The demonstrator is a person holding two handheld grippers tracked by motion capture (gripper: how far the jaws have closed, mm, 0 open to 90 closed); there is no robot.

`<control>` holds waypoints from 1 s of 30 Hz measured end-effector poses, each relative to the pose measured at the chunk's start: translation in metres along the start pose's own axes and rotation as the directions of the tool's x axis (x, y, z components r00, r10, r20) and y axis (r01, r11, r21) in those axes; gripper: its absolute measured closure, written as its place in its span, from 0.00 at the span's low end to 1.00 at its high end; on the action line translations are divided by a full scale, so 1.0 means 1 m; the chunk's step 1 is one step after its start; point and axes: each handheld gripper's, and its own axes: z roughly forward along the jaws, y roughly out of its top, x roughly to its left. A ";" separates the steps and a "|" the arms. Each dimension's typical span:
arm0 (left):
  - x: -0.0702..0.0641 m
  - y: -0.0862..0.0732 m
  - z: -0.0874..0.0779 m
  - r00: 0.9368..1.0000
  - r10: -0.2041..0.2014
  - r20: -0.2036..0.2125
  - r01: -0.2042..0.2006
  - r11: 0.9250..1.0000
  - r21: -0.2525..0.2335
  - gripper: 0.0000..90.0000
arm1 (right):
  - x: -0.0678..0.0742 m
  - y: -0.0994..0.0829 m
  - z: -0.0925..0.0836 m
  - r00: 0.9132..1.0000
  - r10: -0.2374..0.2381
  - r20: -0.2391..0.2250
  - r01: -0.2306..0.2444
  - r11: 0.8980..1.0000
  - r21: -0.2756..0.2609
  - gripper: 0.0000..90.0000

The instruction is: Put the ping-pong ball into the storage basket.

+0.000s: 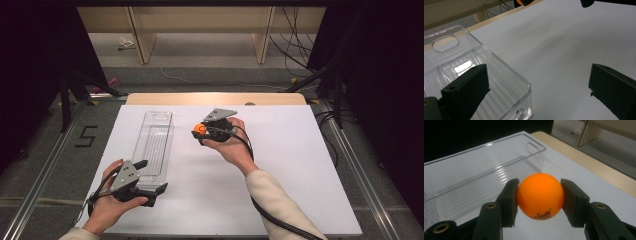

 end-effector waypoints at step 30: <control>0.000 0.000 -0.001 1.000 0.002 -0.003 -0.002 1.000 0.001 0.03 | 0.005 0.010 0.009 1.000 -0.003 -0.016 0.002 1.000 -0.011 0.57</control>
